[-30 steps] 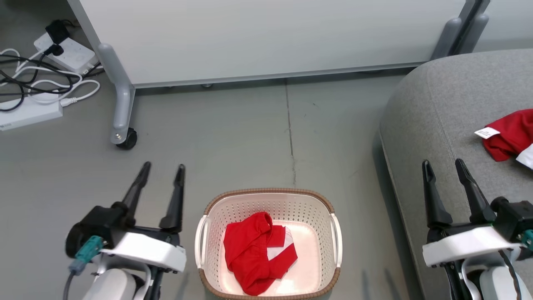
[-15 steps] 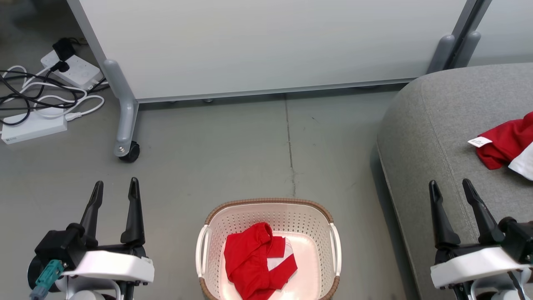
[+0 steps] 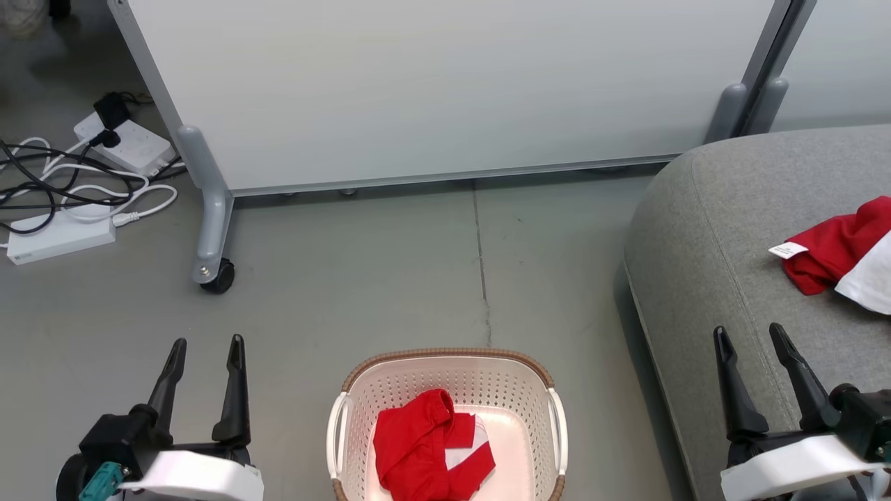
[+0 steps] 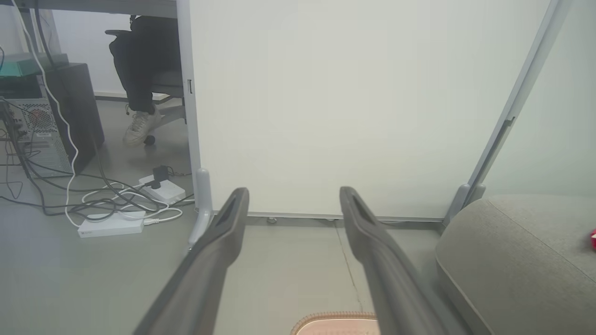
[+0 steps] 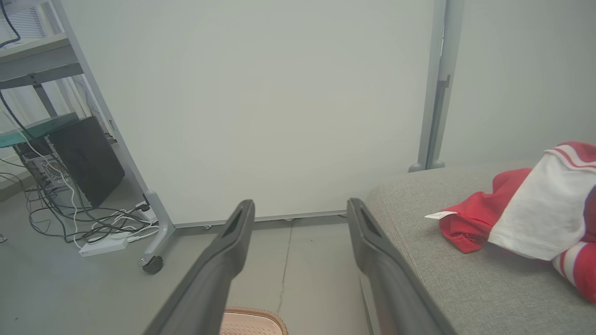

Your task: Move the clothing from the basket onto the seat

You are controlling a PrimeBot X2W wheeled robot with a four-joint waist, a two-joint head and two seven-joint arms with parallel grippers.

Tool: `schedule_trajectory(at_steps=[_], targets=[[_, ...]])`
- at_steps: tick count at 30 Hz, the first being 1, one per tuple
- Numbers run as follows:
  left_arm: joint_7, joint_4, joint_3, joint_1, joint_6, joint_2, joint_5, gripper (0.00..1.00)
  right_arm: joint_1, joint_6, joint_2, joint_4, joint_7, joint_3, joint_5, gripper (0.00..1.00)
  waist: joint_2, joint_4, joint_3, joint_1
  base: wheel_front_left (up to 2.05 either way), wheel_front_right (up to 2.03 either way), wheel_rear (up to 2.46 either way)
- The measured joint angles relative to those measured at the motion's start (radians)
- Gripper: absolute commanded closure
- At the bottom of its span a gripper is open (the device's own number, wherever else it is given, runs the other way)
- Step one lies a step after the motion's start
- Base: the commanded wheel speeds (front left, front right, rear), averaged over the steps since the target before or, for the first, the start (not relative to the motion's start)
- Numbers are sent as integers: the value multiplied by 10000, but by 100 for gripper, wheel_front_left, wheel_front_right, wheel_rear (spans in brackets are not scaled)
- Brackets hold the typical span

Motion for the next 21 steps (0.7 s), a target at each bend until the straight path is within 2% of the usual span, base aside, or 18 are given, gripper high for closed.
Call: schedule_trajectory(at_steps=[21], targets=[[0, 800, -56, 76, -127, -48, 209, 0, 200, 0, 2, -151, 209, 42, 6, 0, 0, 72, -257, 0, 0, 0, 0]])
